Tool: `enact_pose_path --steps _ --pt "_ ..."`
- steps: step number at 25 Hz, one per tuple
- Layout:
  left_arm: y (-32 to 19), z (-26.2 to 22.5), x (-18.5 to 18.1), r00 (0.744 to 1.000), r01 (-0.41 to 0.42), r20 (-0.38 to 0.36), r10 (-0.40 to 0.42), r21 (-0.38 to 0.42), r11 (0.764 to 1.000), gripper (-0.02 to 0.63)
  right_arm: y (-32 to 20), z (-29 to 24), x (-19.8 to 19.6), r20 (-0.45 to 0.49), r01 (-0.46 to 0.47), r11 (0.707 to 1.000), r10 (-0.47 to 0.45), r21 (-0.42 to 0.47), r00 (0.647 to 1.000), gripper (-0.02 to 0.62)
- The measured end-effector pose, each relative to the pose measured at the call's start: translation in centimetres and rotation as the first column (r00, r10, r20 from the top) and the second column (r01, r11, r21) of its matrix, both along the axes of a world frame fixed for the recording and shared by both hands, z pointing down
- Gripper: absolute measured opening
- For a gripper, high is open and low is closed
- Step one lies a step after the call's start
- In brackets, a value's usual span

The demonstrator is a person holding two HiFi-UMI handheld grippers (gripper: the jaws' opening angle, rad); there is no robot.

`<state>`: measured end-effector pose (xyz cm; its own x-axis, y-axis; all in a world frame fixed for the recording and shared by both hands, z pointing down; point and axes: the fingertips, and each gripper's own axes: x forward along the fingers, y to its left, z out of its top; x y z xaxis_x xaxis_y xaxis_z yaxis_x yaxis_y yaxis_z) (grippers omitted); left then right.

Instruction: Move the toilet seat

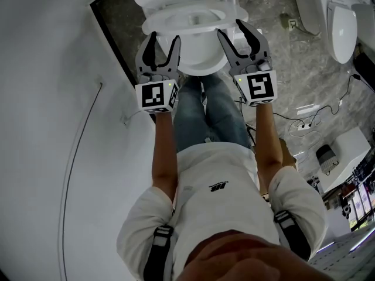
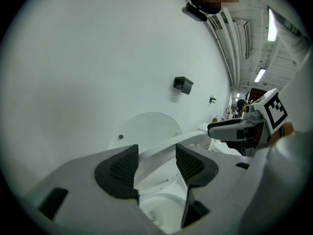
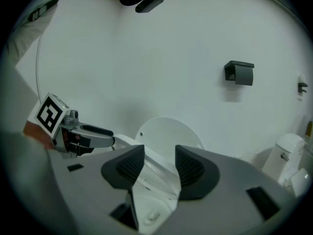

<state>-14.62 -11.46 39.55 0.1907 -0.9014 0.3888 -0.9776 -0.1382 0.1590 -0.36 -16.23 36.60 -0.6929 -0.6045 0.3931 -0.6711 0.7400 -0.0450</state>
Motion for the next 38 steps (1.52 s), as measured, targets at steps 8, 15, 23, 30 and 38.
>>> enact_pose_path --steps 8,15,23,30,38 --pt "-1.4 -0.4 -0.7 1.000 0.013 -0.004 -0.013 0.018 1.000 0.252 -1.3 -0.3 -0.6 0.000 -0.001 1.000 0.001 0.017 1.000 0.196" --pt "-3.0 -0.7 -1.2 1.000 0.023 -0.002 -0.023 0.032 0.999 0.245 -3.0 -0.9 -1.3 0.015 -0.004 1.000 0.003 0.030 1.000 0.192" --pt "-4.4 -0.8 -1.9 0.999 0.032 0.003 -0.032 0.049 0.998 0.233 -3.6 0.7 -1.6 -0.063 0.019 0.999 -0.017 0.038 0.998 0.174" --pt "-5.7 -0.8 -2.4 0.999 0.041 0.002 -0.041 0.060 0.997 0.225 -5.3 0.7 -1.8 -0.057 -0.008 0.999 0.011 0.048 0.998 0.158" --pt "-7.0 -0.6 -3.0 0.999 0.045 0.001 -0.045 0.070 0.997 0.215 -6.8 0.6 -2.3 -0.049 -0.028 0.998 0.031 0.060 0.998 0.153"
